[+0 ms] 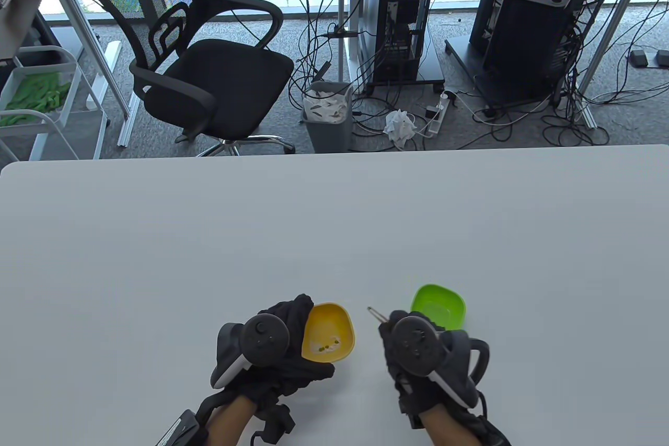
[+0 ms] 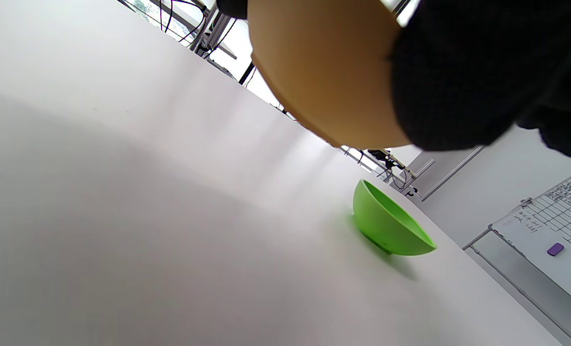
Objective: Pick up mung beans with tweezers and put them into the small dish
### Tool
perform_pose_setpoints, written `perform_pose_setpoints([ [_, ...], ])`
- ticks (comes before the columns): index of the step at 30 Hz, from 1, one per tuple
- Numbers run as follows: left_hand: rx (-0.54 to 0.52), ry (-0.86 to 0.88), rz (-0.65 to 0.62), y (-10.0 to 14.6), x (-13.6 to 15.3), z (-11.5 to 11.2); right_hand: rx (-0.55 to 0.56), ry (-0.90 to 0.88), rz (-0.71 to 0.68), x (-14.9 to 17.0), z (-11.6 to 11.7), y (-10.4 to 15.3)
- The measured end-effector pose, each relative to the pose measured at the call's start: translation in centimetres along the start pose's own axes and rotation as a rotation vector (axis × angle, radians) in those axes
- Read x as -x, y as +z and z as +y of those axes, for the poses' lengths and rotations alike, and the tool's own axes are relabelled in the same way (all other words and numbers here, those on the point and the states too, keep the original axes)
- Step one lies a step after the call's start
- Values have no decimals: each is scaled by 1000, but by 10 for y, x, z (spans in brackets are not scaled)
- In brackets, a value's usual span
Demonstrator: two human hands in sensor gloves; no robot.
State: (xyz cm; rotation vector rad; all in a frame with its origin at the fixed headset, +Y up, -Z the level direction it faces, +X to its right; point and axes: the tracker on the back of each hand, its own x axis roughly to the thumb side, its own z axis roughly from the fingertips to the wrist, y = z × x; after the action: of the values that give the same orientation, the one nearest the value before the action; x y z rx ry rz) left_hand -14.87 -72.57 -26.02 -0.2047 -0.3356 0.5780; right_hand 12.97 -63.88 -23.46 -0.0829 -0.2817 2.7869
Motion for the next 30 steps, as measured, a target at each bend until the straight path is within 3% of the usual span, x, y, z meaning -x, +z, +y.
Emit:
perform_pose_setpoints([
  [4,-3,1,-2,0,0,0,-3,-27,205,62,3,-15],
  [8,0,-3,-2,1,0,0,-74,-40,281,86,19,-21],
  [30,-14,9,-1,3,3,3,-90,-54,287,87,24,-22],
])
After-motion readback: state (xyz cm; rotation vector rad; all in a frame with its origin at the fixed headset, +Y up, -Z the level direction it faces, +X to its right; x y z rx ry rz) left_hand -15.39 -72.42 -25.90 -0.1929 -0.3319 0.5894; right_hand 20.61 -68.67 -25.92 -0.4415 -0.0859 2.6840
